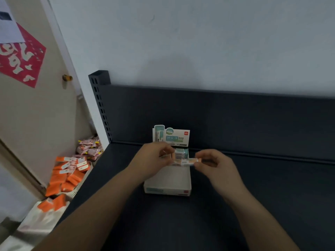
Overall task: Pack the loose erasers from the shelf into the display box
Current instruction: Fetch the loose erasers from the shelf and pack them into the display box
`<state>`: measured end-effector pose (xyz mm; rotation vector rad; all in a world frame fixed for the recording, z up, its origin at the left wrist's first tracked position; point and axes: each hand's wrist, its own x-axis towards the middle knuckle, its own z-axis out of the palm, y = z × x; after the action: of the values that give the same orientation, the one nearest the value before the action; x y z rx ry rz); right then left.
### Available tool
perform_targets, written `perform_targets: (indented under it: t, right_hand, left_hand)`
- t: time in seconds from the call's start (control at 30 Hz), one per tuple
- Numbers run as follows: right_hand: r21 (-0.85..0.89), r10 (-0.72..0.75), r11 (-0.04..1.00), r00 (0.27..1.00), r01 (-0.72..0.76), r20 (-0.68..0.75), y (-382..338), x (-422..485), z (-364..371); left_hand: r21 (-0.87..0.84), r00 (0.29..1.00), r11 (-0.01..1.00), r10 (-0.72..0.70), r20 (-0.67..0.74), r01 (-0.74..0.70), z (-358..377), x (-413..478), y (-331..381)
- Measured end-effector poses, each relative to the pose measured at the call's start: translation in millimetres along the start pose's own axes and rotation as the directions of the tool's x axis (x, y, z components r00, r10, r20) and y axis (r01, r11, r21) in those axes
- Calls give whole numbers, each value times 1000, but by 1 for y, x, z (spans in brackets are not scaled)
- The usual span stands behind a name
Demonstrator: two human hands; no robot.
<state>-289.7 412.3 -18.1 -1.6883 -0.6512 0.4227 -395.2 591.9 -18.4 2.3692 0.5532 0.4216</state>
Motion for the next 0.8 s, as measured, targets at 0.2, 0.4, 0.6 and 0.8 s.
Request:
perform_targets:
  t: [0.2, 0.4, 0.6, 0.8]
  right_hand:
    - [-188, -10, 982, 999, 18, 43, 7, 18, 23]
    - [-361, -107, 924, 991, 127, 75, 8, 18, 24]
    - [-501, -173, 837, 975, 220, 139, 5, 19, 29]
    - [-587, -174, 775, 972, 236, 161, 3, 22, 31]
  left_hand:
    - [159, 993, 982, 93, 67, -102, 2, 17, -8]
    - [409, 973, 885, 228, 37, -222, 4, 14, -21]
    - [372, 972, 899, 231, 40, -229, 9, 14, -27]
    - [508, 975, 850, 206, -77, -140, 9, 11, -28]
